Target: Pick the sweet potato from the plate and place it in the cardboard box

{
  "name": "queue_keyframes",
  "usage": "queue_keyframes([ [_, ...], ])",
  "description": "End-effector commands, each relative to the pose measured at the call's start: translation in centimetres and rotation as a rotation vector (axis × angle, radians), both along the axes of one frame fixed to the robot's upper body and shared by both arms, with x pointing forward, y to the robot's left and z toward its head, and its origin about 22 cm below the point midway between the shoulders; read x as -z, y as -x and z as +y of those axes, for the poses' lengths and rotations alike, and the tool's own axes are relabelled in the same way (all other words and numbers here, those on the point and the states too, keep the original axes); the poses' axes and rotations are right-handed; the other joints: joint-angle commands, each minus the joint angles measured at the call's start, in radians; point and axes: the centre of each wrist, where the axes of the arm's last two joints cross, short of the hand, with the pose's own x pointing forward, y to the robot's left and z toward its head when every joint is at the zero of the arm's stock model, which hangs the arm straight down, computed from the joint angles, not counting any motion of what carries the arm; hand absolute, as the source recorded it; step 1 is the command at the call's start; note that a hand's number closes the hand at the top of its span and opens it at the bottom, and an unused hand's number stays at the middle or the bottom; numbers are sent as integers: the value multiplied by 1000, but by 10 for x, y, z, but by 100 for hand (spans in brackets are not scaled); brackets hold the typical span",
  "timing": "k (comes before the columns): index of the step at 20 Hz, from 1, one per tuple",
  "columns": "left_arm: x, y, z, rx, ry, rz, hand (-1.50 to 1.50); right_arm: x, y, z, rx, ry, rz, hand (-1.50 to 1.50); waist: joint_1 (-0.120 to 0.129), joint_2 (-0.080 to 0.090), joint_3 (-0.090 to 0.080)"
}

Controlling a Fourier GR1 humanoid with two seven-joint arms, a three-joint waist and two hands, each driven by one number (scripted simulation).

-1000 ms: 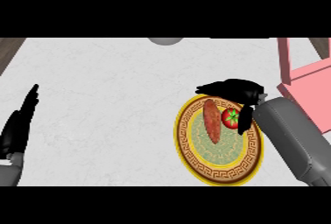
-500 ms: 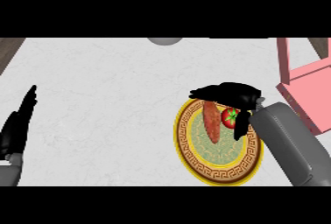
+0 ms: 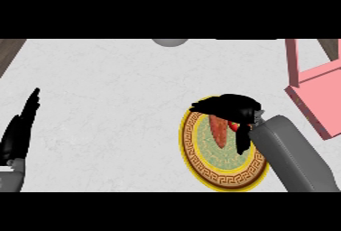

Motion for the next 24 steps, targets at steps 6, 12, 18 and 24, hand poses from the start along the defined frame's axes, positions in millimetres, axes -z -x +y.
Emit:
queue_keyframes([
  [6,2,-1,26,1,3,7,0,45,11,-1,60,34,-6,150,1,2,0],
  [12,1,15,-1,-1,-9,-4,0,36,9,11,59,-53,-243,150,4,0,1],
  [18,22,6,1,10,-5,-18,0,26,-4,33,86,-113,-388,150,3,1,0],
  [24,16,26,42,-145,-4,27,0,-13,37,-255,827,108,-451,150,-180,-15,7],
])
